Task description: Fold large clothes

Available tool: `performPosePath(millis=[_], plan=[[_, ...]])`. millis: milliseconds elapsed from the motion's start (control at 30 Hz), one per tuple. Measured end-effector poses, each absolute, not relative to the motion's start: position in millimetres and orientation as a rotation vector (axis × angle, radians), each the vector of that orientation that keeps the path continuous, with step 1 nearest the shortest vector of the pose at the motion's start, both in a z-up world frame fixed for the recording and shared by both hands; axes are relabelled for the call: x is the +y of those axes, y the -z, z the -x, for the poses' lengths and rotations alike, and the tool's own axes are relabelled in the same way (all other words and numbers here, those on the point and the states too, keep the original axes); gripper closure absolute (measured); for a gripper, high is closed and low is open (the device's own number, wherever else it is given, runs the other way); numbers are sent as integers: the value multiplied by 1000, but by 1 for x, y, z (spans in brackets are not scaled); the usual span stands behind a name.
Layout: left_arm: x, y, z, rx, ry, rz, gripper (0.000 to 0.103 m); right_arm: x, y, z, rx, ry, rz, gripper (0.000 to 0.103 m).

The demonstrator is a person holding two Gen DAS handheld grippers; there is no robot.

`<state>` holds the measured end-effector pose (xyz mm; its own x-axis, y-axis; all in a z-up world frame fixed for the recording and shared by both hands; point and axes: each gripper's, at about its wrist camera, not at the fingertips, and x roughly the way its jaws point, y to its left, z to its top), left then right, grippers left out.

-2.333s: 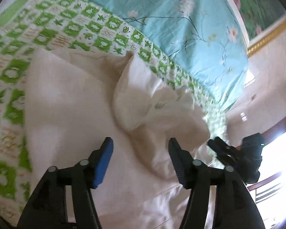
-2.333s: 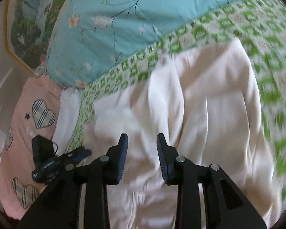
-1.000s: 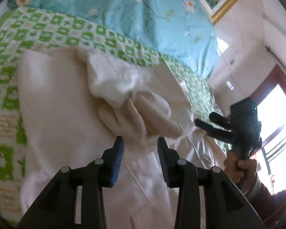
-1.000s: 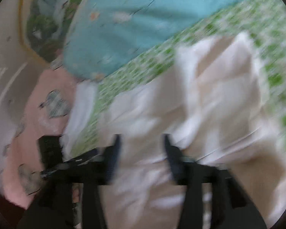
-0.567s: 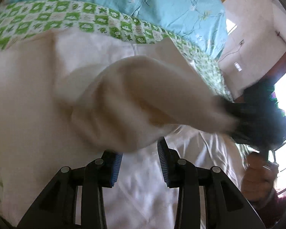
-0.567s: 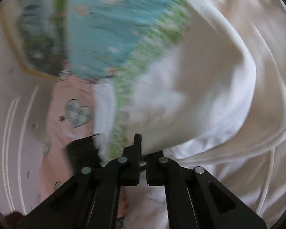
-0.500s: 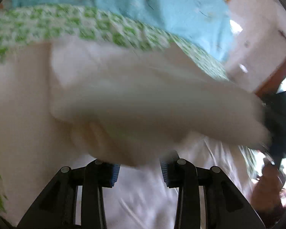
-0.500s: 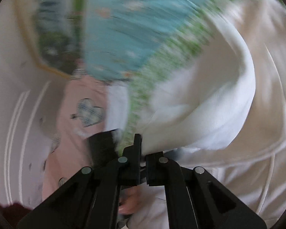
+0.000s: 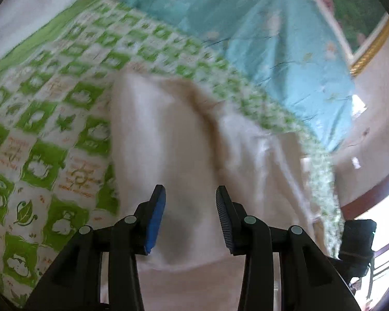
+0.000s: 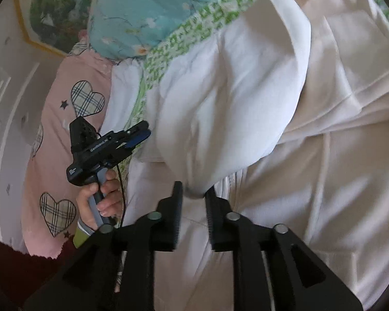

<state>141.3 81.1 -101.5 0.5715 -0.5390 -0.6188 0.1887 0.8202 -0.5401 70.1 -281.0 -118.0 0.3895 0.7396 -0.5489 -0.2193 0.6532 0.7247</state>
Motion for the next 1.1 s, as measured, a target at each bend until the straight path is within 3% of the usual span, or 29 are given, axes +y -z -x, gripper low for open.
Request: performPosePath(millis=[200, 367, 533, 667, 800, 900, 967, 1033, 1100], plan=[[8, 75, -140, 849, 686, 322, 50, -303, 82, -91, 844, -610, -649, 82], [-21, 114, -149, 959, 591, 103, 50, -304, 80, -110, 857, -572, -659, 80], [4, 131, -148, 991, 574, 158, 53, -317, 63, -101, 735, -729, -720, 74], [6, 129, -141, 986, 553, 101, 53, -307, 77, -121, 785, -663, -675, 74], [4, 128, -143, 989, 544, 69, 53, -303, 105, -144, 979, -250, -400, 74], [13, 119, -135, 973, 532, 89, 53, -326, 99, -126, 930, -267, -516, 74], [24, 112, -124, 958, 526, 110, 51, -337, 84, -103, 881, -290, -511, 71], [37, 104, -111, 942, 506, 129, 47, -349, 75, -80, 860, -323, -523, 50], [58, 99, -92, 929, 469, 151, 36, -363, 69, -56, 849, -331, -524, 44]])
